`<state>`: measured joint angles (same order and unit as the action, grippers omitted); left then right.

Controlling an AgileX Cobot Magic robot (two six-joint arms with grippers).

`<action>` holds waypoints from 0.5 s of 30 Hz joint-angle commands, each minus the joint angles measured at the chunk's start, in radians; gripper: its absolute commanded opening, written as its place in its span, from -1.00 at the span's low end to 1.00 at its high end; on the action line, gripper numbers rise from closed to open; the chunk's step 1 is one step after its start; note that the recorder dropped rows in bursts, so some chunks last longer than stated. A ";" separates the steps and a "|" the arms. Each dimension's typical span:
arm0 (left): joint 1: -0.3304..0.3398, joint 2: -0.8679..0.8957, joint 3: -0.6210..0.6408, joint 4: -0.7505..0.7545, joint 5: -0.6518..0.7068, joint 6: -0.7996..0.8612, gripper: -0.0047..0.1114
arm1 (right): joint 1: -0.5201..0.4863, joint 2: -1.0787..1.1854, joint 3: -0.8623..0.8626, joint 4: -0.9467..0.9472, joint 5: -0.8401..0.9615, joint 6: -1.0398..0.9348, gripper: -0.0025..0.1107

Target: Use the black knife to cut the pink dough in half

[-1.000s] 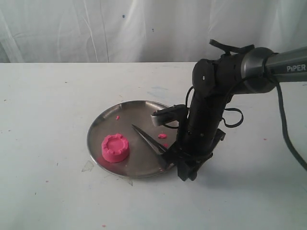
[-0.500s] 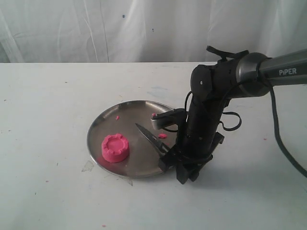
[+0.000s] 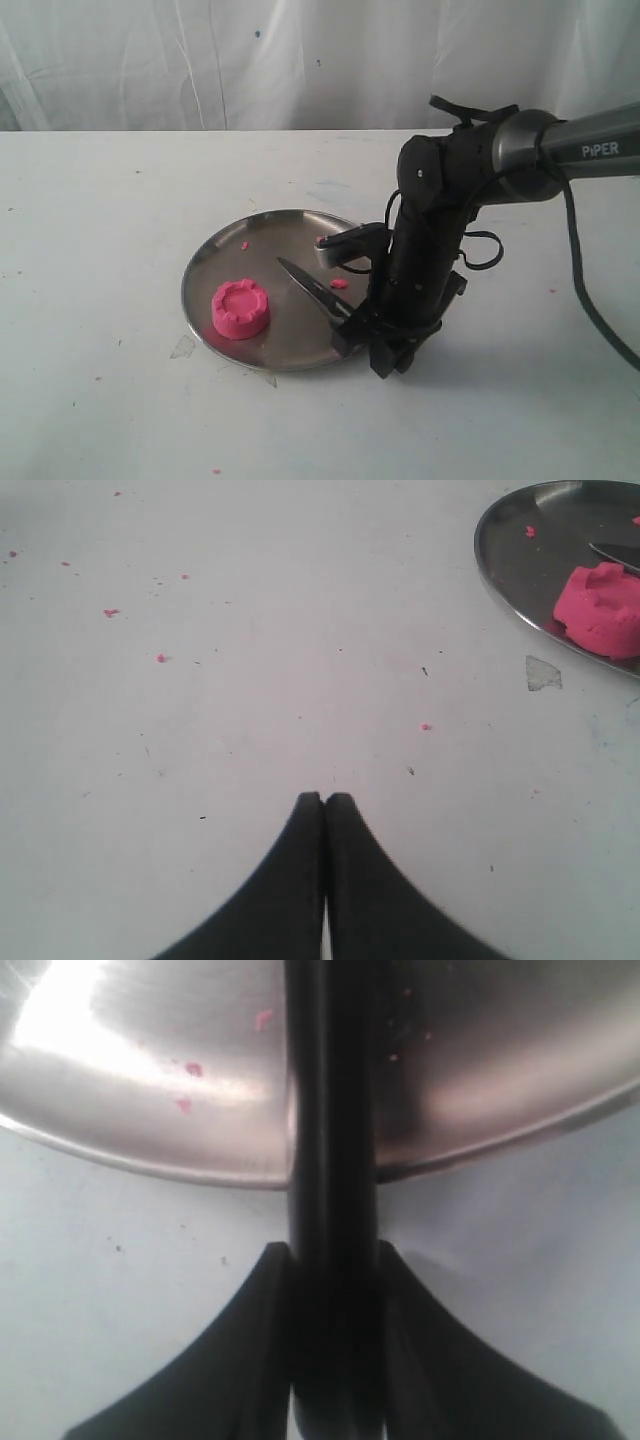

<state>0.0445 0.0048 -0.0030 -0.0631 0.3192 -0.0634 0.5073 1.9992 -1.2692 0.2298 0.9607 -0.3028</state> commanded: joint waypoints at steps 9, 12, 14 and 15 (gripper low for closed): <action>-0.008 -0.005 0.003 -0.008 0.011 0.000 -0.92 | -0.007 -0.201 -0.035 -0.107 -0.007 0.039 -0.96; -0.008 -0.005 0.003 -0.008 0.011 0.000 -0.92 | -0.007 -0.239 -0.027 -0.107 -0.010 0.039 -0.96; -0.008 -0.005 0.003 -0.008 0.011 0.000 -0.92 | -0.007 -0.255 -0.004 -0.110 -0.026 0.039 -0.96; -0.008 -0.005 0.003 -0.008 0.011 0.000 -0.92 | -0.007 -0.260 0.012 -0.116 -0.039 0.039 -0.96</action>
<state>0.0445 0.0048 -0.0030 -0.0631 0.3192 -0.0634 0.5073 1.7623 -1.2861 0.1293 0.9463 -0.2694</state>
